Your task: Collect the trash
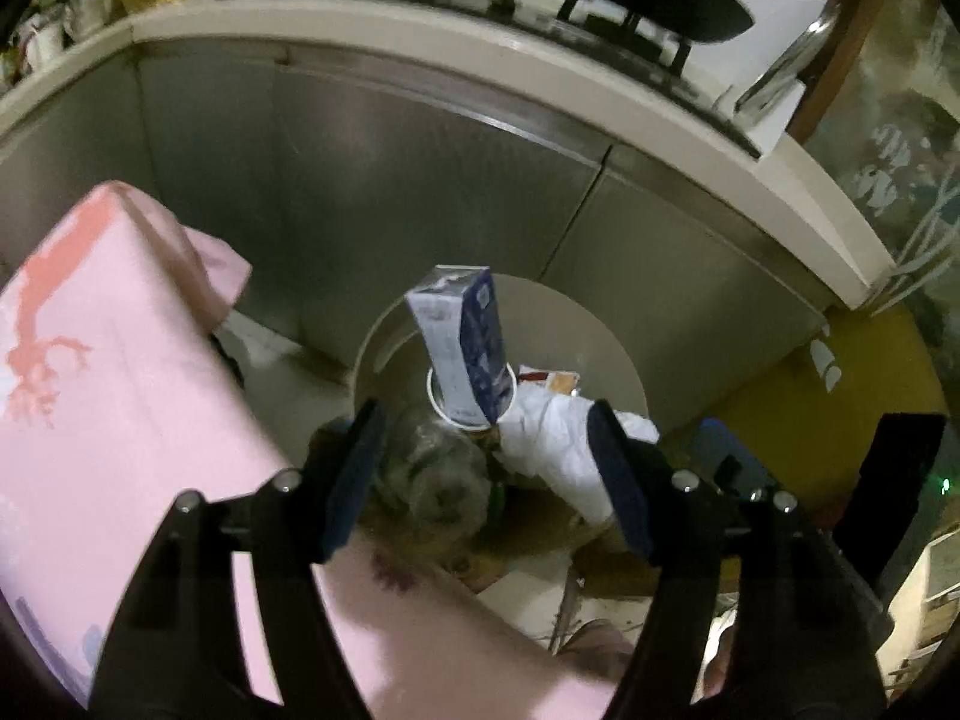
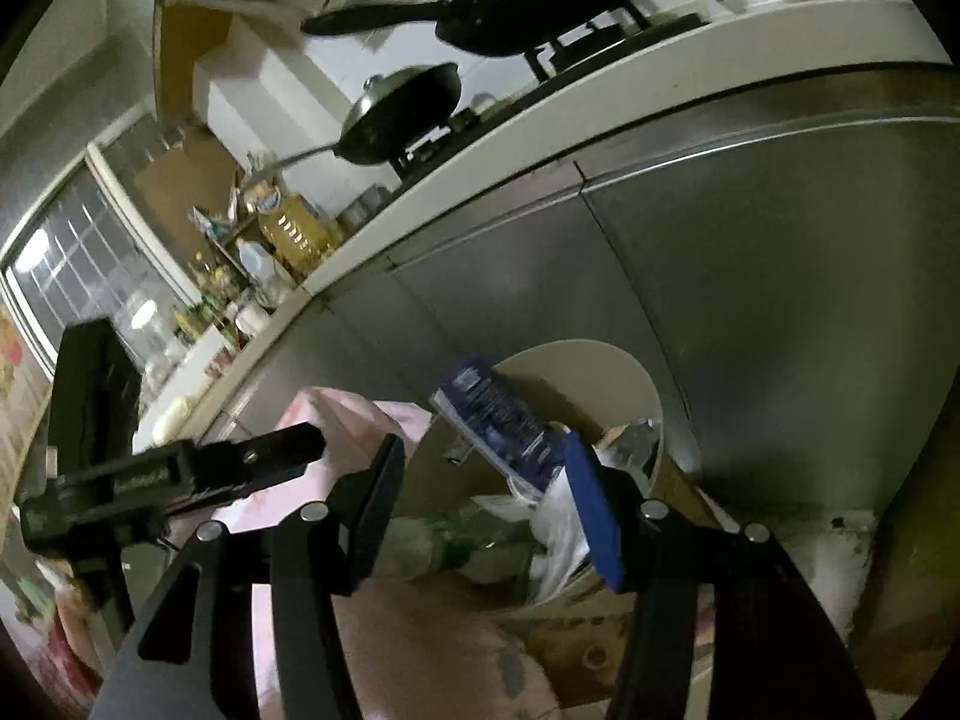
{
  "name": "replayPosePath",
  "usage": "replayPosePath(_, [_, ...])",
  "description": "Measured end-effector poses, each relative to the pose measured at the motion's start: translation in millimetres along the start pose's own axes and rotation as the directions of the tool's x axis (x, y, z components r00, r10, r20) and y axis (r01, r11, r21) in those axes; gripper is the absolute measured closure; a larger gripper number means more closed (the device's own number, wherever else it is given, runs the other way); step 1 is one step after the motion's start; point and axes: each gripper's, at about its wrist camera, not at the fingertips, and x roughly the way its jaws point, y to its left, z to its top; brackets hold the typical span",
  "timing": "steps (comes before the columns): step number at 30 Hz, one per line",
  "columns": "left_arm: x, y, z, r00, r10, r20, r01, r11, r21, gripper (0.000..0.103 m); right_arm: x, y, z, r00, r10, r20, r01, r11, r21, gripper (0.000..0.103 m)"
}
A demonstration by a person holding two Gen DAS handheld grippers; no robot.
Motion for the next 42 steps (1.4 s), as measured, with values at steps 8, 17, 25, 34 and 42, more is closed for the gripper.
replayPosePath(8, [-67.3, 5.3, -58.3, 0.99, 0.113, 0.087, -0.118, 0.991, 0.057, 0.037, -29.5, 28.5, -34.1, 0.998, 0.038, -0.052, -0.038, 0.999, 0.012, 0.05])
replayPosePath(17, [-139.3, 34.4, -128.7, 0.943, 0.296, 0.154, -0.304, 0.952, 0.03, 0.037, -50.8, 84.0, -85.0, 0.988, 0.07, -0.138, -0.074, 0.997, -0.022, 0.05])
replayPosePath(25, [-191.8, 59.9, -179.0, 0.912, 0.363, 0.192, -0.362, 0.931, -0.041, 0.037, -76.9, 127.2, -127.0, 0.985, 0.029, -0.168, -0.044, 0.995, -0.088, 0.049])
replayPosePath(34, [-229.4, 71.9, -215.8, 0.882, 0.406, 0.238, -0.4, 0.913, -0.078, 0.029, -100.7, 158.0, -140.4, 0.989, 0.007, -0.147, -0.025, 0.992, -0.121, 0.05])
replayPosePath(42, [-245.9, 74.6, -228.7, 0.862, 0.432, 0.265, -0.422, 0.901, -0.099, 0.024, -106.6, 179.2, -147.3, 0.991, 0.01, -0.135, -0.031, 0.987, -0.156, 0.049])
